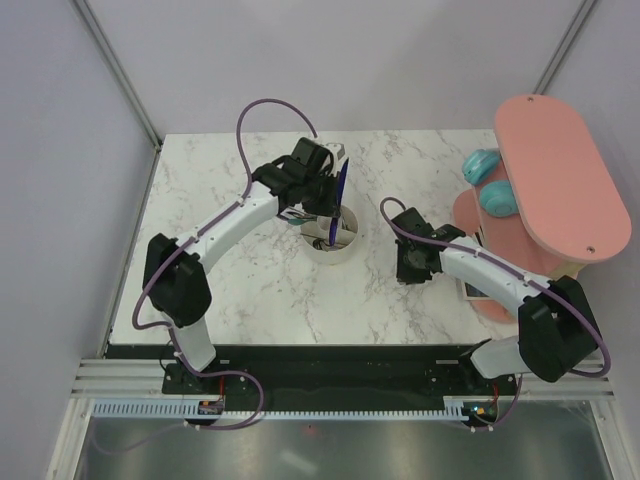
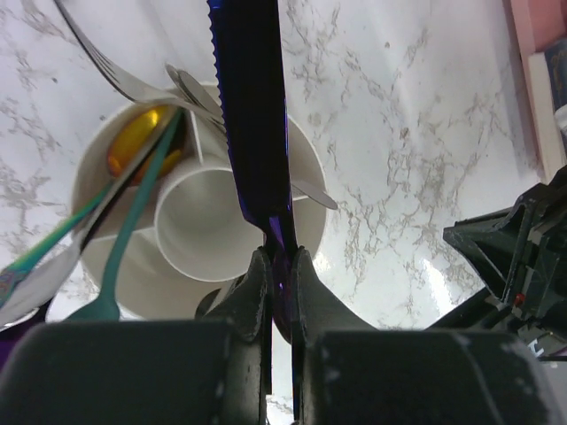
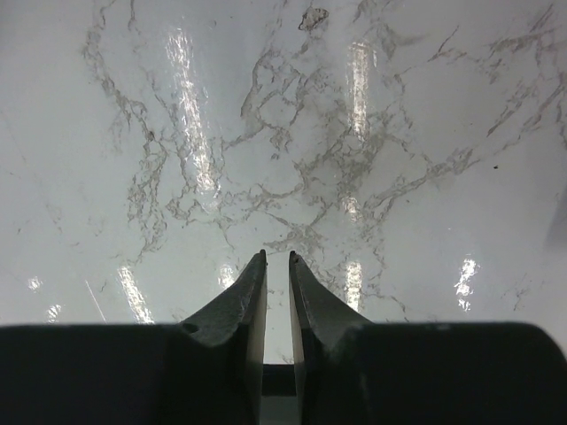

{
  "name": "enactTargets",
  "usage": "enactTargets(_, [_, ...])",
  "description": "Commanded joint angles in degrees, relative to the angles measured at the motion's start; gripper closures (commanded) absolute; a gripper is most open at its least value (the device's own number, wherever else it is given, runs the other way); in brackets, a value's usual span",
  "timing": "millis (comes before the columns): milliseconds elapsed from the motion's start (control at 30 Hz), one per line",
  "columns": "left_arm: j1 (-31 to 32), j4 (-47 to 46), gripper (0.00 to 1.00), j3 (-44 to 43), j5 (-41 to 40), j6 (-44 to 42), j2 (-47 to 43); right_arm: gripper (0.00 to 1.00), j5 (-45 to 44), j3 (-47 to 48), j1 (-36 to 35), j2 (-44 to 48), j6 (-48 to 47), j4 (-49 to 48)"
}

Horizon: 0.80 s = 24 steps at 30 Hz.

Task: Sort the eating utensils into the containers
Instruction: Place the knife in the storage box.

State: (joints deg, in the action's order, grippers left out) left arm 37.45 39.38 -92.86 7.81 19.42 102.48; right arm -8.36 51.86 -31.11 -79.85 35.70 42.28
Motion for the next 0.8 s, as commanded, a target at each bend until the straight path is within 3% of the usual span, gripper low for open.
enactTargets(0, [-1.1,-1.1,0.98,-5.9,-0.3,-3.1,0.3,0.78,0.6,0.5,0.1,-1.4,-1.1,-1.3])
enactTargets(767, [-4.5,-1.5,0.98,-11.7,-1.9,-3.0,4.9,0.77,1.2,1.1,0.2,-5.4,-2.7,-1.8])
